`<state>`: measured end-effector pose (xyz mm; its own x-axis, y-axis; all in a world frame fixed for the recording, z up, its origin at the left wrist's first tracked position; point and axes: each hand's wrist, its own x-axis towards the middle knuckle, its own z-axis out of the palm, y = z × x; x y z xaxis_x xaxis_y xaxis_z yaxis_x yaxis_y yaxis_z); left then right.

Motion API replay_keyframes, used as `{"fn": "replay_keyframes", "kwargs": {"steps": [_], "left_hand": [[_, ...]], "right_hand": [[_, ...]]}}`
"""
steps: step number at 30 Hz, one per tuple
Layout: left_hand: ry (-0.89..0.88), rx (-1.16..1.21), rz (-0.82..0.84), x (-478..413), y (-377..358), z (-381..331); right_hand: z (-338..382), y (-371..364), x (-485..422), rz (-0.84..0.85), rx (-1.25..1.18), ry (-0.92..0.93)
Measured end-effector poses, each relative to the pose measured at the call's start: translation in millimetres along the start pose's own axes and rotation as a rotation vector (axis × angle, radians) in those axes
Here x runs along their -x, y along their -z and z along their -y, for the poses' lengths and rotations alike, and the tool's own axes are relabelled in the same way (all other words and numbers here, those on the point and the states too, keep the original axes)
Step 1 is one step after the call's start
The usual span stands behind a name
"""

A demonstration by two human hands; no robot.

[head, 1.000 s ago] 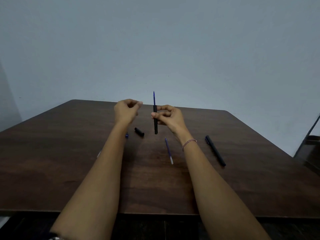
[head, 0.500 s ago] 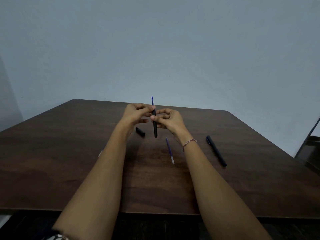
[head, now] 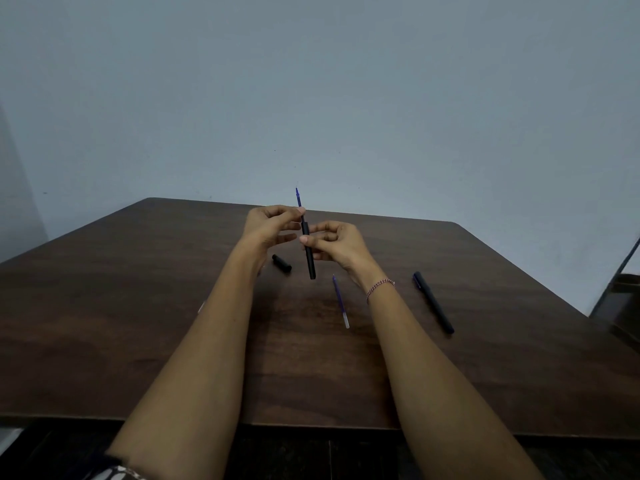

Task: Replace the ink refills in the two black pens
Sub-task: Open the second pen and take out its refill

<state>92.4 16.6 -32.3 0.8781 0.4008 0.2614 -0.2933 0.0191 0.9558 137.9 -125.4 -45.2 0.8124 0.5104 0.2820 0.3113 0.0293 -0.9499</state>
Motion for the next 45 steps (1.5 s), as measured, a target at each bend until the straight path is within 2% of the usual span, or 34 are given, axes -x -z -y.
{"fn": "replay_keyframes", "kwargs": {"steps": [12,22,38,45], "left_hand": [[-0.032,0.078,-0.090,2.3,1.3,-4.5],[-0.071,0.204,-0.262,0.8,5.2,-8.1],[-0.110,0.332,-0.421,-4.0,9.3,-9.6],[-0.073,0.517,-0.493,3.1,12.6,-14.5]], "right_hand": [[1.0,0.3,2.4,0.058,0.026,-0.038],[-2.6,0.3,0.4,0.106,0.051,-0.058],[-2.5,0.6,0.8,0.131,0.058,-0.056],[-4.1,-5.4,-0.9,0.154,0.072,-0.033]]}}
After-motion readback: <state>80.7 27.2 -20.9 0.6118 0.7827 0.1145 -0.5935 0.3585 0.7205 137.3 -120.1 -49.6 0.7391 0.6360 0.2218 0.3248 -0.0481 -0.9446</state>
